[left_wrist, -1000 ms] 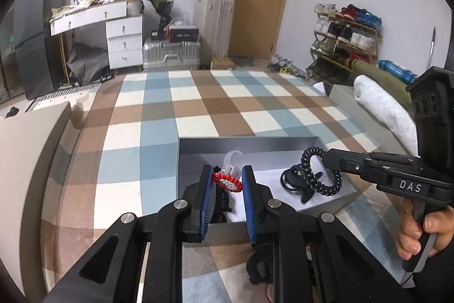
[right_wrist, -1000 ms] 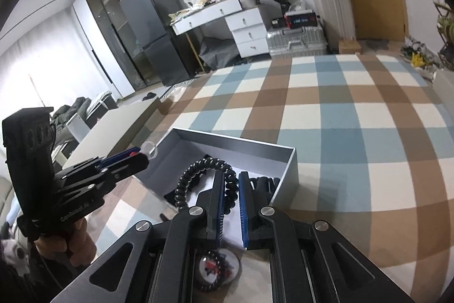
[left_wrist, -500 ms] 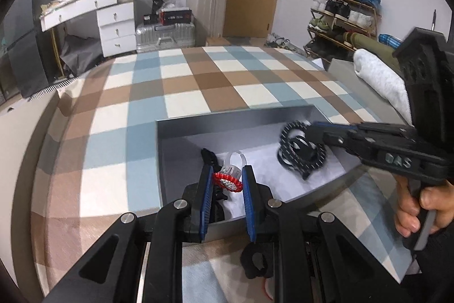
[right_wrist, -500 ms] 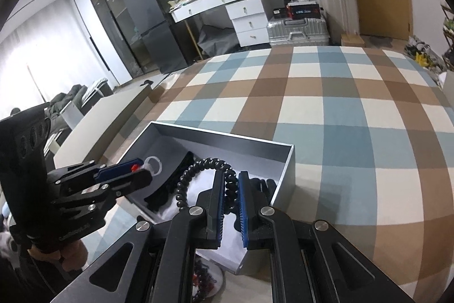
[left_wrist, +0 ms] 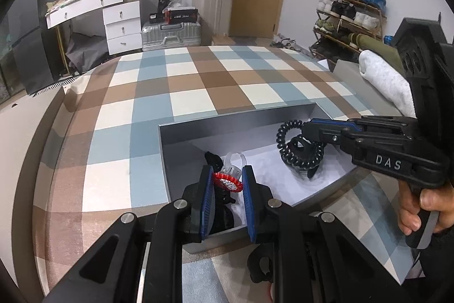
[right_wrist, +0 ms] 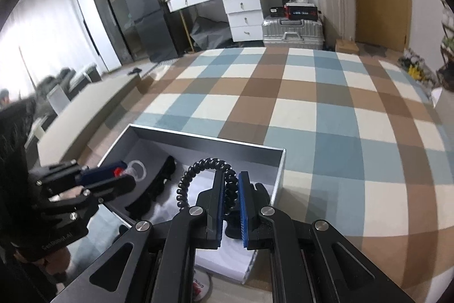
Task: Organize jewelry
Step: 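Carry both ties over the box and open both tools to drop them, then reach the right tool to the black spiral hair tie and grasp it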
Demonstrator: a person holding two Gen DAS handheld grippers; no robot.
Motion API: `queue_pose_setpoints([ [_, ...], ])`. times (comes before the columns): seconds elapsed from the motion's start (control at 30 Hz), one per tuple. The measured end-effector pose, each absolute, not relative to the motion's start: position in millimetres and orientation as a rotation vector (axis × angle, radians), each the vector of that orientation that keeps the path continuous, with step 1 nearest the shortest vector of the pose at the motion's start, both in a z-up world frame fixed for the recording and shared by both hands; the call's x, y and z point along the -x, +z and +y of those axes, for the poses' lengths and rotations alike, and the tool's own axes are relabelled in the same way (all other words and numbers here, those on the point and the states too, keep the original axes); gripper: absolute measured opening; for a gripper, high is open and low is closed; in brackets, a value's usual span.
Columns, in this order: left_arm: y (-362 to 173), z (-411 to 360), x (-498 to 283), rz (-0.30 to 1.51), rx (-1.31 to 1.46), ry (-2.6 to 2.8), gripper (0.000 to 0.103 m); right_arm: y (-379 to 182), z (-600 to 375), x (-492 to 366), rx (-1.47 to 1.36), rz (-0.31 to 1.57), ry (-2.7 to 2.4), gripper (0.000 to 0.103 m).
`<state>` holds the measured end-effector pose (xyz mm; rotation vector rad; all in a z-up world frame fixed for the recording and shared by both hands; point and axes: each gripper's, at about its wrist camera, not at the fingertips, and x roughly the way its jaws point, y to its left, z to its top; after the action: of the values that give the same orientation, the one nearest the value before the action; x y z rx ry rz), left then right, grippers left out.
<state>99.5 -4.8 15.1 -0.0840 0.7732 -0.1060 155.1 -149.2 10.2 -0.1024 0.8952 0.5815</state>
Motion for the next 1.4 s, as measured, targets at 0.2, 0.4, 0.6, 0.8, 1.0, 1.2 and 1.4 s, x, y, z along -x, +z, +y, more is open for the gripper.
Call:
queue_pose_setpoints([
  [0.2, 16, -2, -101, 0.775, 0.117, -0.102, 0.015, 10, -149, -158, 0.044, 0.899, 0.602, 0.016],
  [0.4, 34, 0, -74, 0.72, 0.146, -0.142, 0.05, 31, -170, -135, 0.01, 0.847, 0.614, 0.038],
  [0.6, 37, 1, -48, 0.707, 0.153, -0.119, 0.081, 43, -191, -110, -0.002, 0.836, 0.588, 0.079],
  [0.8, 27, -4, -42, 0.739, 0.118, -0.089, 0.099, 32, -197, -94, 0.003, 0.897, 0.558, 0.096],
  [1.0, 19, -10, -43, 0.763, 0.066, -0.086, 0.101, 7, -191, -95, -0.008, 0.98, 0.57, 0.096],
  [1.2, 7, -14, -45, 0.814, 0.038, -0.109, 0.101, -4, -184, -88, 0.056, 1.022, 0.591, 0.096],
  [1.4, 10, -14, -41, 0.805, 0.014, -0.106, 0.101, -11, -178, -73, 0.149, 1.053, 0.619, 0.096],
])
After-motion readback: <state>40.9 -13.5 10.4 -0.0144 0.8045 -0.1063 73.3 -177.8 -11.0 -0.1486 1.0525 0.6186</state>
